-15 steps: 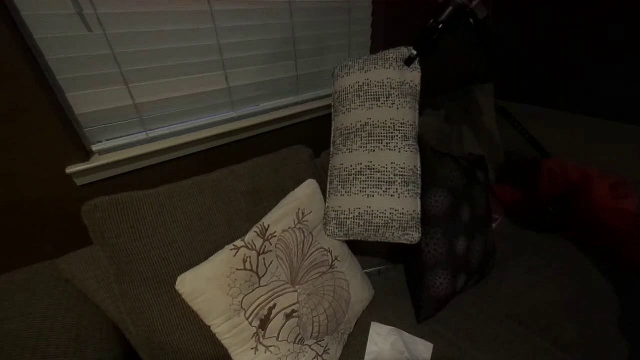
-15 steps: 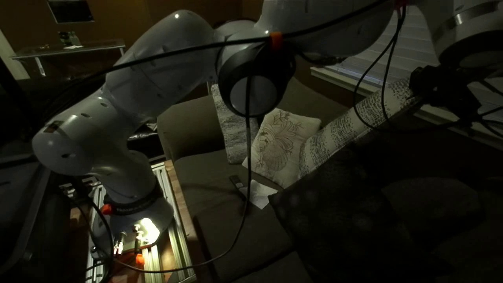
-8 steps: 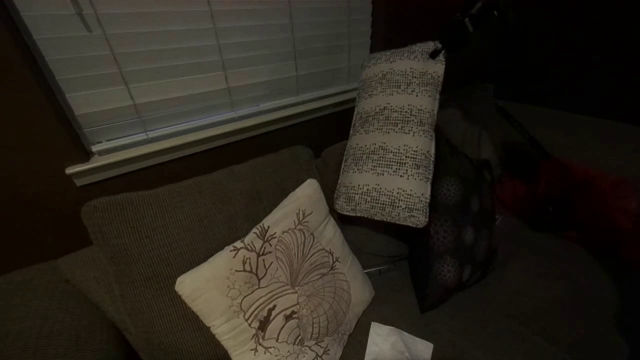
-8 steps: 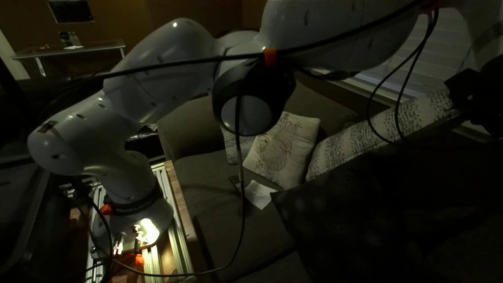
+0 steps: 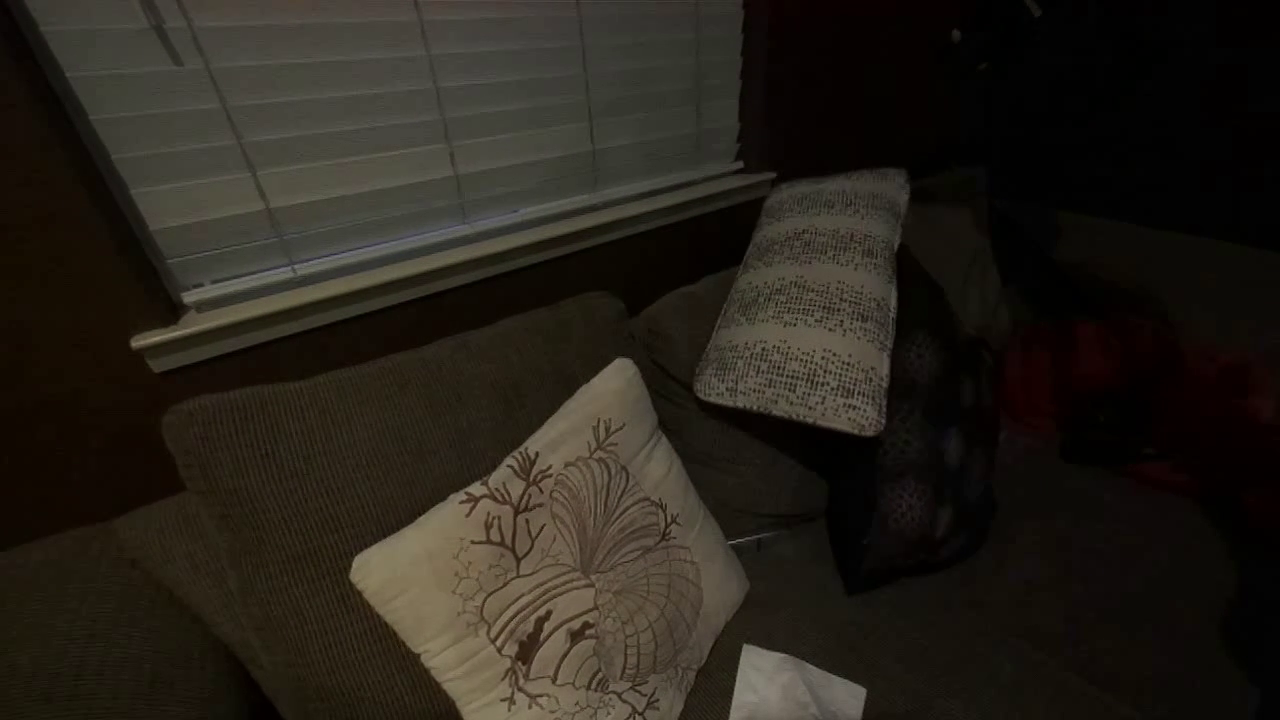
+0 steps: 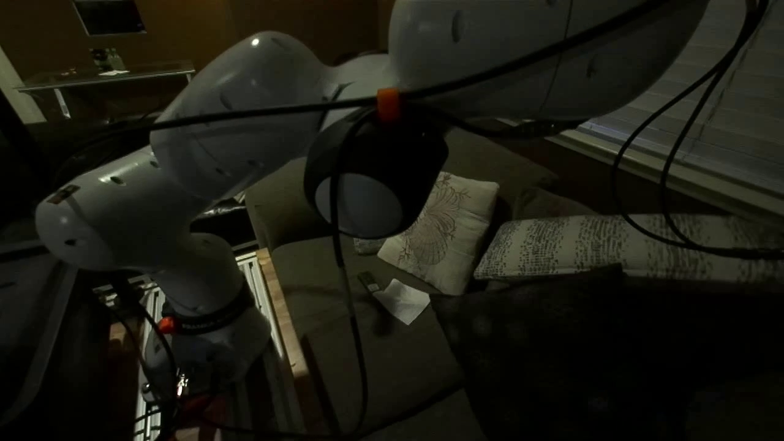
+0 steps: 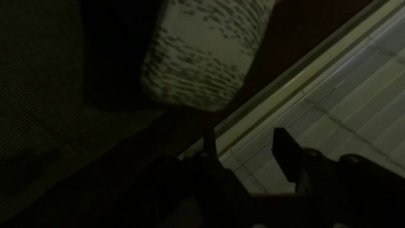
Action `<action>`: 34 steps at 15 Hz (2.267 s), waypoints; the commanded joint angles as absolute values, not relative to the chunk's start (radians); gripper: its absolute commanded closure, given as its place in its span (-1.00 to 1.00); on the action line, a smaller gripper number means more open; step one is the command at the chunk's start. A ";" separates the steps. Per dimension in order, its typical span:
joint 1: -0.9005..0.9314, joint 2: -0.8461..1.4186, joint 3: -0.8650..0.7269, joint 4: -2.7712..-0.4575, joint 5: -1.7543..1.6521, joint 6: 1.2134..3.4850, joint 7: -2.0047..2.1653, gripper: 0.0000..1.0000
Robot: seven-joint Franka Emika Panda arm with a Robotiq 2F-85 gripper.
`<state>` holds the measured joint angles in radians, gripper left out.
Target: Move the long white pillow to the right
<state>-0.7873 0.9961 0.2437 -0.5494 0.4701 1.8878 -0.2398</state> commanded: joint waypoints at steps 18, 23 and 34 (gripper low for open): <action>-0.487 1.016 0.112 -0.585 0.224 1.982 -0.321 -1.00; -0.484 1.003 0.117 -0.593 0.221 1.925 -0.399 -1.00; -0.222 0.908 0.146 -0.864 0.157 1.803 -0.615 -1.00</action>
<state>-0.2649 0.9969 0.1525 -0.7119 0.1989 1.8285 -0.5658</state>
